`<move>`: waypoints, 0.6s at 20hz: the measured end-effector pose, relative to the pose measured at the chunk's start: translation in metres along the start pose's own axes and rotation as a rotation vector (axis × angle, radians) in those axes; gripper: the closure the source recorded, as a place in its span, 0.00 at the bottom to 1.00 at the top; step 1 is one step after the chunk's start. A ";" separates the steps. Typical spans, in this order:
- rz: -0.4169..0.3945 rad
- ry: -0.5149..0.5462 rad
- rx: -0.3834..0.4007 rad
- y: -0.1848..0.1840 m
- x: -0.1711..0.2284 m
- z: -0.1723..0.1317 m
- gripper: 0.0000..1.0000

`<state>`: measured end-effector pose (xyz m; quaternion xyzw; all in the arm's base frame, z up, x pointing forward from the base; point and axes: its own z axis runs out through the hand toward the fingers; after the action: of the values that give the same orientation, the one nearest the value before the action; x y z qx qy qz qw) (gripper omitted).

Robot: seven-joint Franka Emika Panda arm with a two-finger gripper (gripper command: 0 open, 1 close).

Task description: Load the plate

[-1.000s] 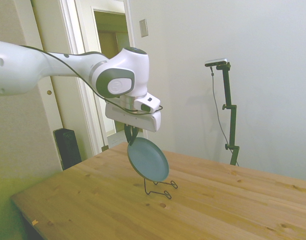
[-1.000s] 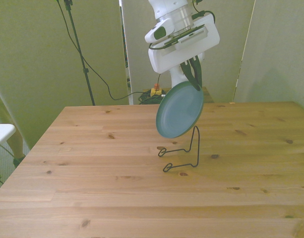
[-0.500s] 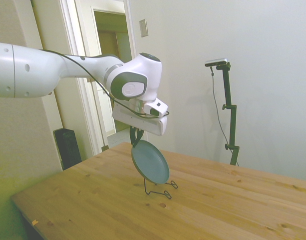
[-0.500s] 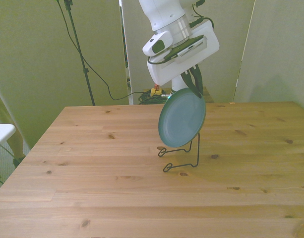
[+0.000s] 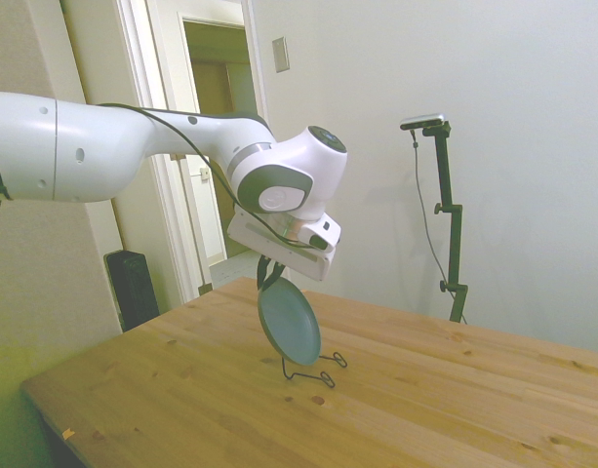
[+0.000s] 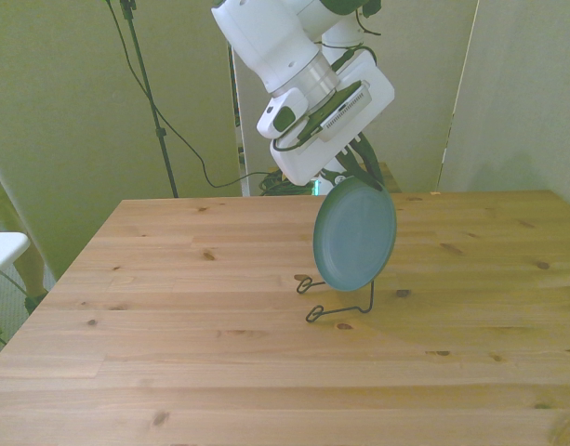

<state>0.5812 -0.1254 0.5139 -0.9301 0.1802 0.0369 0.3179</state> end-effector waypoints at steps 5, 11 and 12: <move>0.004 -0.006 0.016 0.007 0.009 0.004 1.00; 0.013 -0.015 0.033 0.021 0.015 0.008 1.00; 0.013 -0.018 0.035 0.023 0.016 0.008 1.00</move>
<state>0.5884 -0.1423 0.4917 -0.9228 0.1841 0.0443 0.3354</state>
